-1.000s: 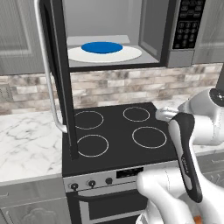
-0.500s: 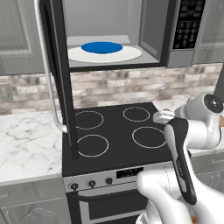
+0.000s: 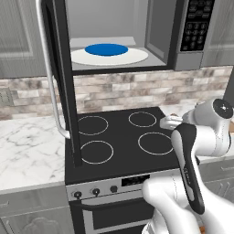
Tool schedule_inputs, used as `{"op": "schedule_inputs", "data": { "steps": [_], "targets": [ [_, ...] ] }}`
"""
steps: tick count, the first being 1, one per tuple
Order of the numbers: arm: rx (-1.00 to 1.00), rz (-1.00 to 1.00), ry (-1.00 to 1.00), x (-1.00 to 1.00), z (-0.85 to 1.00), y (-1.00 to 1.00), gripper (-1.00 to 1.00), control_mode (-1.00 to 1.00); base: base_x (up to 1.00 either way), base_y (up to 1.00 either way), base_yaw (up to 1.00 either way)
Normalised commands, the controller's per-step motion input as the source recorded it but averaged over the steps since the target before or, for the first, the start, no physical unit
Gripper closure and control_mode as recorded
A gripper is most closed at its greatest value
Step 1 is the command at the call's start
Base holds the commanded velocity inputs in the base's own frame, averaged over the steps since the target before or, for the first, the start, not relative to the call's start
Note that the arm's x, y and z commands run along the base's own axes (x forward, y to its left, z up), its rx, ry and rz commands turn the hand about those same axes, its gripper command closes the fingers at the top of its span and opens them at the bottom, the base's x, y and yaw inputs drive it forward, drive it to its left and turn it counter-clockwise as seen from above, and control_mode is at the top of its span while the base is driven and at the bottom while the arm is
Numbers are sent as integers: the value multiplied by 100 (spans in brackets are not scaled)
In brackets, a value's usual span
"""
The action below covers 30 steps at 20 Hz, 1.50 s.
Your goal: Retrieve the reheated potato from the microwave, then place the potato, cheese, and condiment on the cutting board.
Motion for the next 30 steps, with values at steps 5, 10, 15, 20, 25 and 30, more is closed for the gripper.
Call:
{"op": "schedule_inputs", "data": {
  "steps": [5, 10, 15, 20, 25, 30],
  "targets": [
    [0, 0, 0, 0, 0, 0, 100, -100, 0, 0, 0],
    [0, 0, 0, 0, 0, 0, 100, 100, 0, 0, 0],
    [0, 0, 0, 0, 0, 0, 100, 100, 0, 0, 0],
    [0, 0, 0, 0, 0, 0, 100, 100, -6, -1, 0],
    [0, 0, 0, 0, 0, 0, 100, 100, -43, -15, 8],
    [0, 0, 0, 0, 0, 0, 100, 100, -16, -35, 0]
  ]
}}
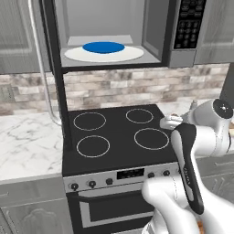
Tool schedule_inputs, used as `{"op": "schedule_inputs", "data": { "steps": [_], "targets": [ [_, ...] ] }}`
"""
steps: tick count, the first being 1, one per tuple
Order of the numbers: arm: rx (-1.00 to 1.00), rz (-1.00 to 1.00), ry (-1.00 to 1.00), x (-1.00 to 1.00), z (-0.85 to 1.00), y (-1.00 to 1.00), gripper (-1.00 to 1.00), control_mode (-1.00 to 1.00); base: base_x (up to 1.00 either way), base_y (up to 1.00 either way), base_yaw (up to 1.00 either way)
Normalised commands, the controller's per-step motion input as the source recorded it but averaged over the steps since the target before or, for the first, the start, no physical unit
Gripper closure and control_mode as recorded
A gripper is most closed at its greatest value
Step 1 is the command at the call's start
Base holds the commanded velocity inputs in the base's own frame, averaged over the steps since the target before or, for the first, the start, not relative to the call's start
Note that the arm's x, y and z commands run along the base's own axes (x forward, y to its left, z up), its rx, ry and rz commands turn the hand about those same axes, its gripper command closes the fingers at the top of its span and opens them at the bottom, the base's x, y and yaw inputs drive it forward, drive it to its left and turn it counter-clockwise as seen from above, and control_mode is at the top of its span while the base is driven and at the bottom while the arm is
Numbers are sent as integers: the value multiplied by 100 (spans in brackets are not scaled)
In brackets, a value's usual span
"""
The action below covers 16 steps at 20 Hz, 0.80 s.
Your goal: Retrieve the reheated potato from the microwave, then place the potato, cheese, and condiment on the cutting board.
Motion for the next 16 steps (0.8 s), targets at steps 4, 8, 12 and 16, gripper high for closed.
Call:
{"op": "schedule_inputs", "data": {
  "steps": [4, 8, 12, 16],
  "targets": [
    [0, 0, 0, 0, 0, 0, 100, 100, 16, -55, 0],
    [0, 0, 0, 0, 0, 0, 100, 100, 3, -69, 0],
    [0, 0, 0, 0, 0, 0, 100, 100, 0, -74, 0],
    [0, 0, 0, 0, 0, 0, 100, 100, 16, -71, 0]
  ]
}}
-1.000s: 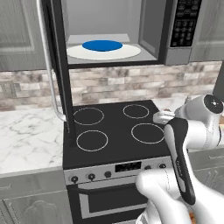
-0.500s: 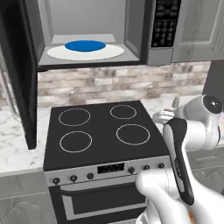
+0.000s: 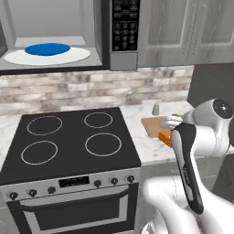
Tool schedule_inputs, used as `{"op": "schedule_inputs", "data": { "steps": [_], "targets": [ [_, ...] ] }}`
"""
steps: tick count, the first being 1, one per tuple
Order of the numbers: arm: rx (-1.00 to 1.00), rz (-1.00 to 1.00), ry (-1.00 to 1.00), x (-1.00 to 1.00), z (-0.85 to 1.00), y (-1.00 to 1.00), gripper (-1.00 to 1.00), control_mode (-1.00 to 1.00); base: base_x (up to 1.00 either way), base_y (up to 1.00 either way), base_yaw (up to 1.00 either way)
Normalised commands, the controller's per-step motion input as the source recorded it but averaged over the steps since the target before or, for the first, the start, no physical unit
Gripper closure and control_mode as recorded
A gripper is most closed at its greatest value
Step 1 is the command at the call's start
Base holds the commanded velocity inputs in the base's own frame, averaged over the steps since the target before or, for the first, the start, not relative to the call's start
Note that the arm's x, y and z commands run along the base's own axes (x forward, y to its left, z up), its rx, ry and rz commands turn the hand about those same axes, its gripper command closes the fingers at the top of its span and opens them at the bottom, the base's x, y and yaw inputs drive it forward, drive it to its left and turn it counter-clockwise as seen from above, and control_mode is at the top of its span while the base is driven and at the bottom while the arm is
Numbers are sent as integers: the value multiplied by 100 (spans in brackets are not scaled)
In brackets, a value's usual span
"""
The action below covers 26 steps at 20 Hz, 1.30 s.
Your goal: Retrieve the reheated potato from the microwave, then place the potato, cheese, and condiment on the cutting board.
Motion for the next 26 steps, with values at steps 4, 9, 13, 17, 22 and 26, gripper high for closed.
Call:
{"op": "schedule_inputs", "data": {
  "steps": [4, 9, 13, 17, 22, 26],
  "targets": [
    [0, 0, 0, 0, 0, 0, 100, 100, 24, -59, 0],
    [0, 0, 0, 0, 0, 0, 100, 100, 32, -36, 0],
    [0, 0, 0, 0, 0, 0, 100, 100, 51, -20, 0],
    [0, 0, 0, 0, 0, 0, 100, 100, 42, -25, 5],
    [0, 0, 0, 0, 0, 0, 100, 100, 35, -19, 8],
    [0, 0, 0, 0, 0, 0, 100, 100, 31, -8, 3]
  ]
}}
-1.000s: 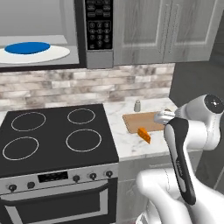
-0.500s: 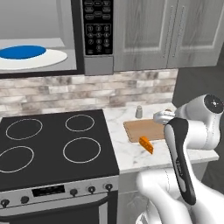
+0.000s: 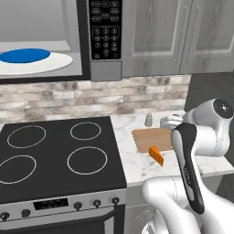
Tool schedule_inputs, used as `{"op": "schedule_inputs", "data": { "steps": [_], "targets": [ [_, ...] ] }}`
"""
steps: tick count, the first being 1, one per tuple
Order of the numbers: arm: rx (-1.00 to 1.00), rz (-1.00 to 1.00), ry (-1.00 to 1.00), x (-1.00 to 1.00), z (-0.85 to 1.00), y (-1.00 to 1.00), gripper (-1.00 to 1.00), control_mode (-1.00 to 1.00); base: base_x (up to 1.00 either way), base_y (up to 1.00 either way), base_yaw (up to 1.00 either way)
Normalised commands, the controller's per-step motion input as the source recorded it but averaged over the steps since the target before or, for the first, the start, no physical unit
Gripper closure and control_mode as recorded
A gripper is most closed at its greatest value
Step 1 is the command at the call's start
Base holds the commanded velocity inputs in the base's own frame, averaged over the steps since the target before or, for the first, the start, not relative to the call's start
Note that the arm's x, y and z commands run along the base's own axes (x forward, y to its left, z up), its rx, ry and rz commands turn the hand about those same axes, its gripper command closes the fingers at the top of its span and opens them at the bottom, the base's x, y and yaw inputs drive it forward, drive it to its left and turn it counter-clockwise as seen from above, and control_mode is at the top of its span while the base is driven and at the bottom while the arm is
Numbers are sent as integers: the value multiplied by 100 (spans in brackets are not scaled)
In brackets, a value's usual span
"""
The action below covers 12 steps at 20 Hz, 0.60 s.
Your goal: Retrieve the reheated potato from the microwave, then place the potato, cheese, and condiment on the cutting board.
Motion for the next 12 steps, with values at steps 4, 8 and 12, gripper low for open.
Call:
{"op": "schedule_inputs", "data": {
  "steps": [4, 8, 12],
  "targets": [
    [0, 0, 0, 0, 0, 0, 100, 100, 10, -1, 0],
    [0, 0, 0, 0, 0, 0, 100, 100, 0, 0, 0],
    [0, 0, 0, 0, 0, 0, 100, 100, 0, 0, 0]
  ]
}}
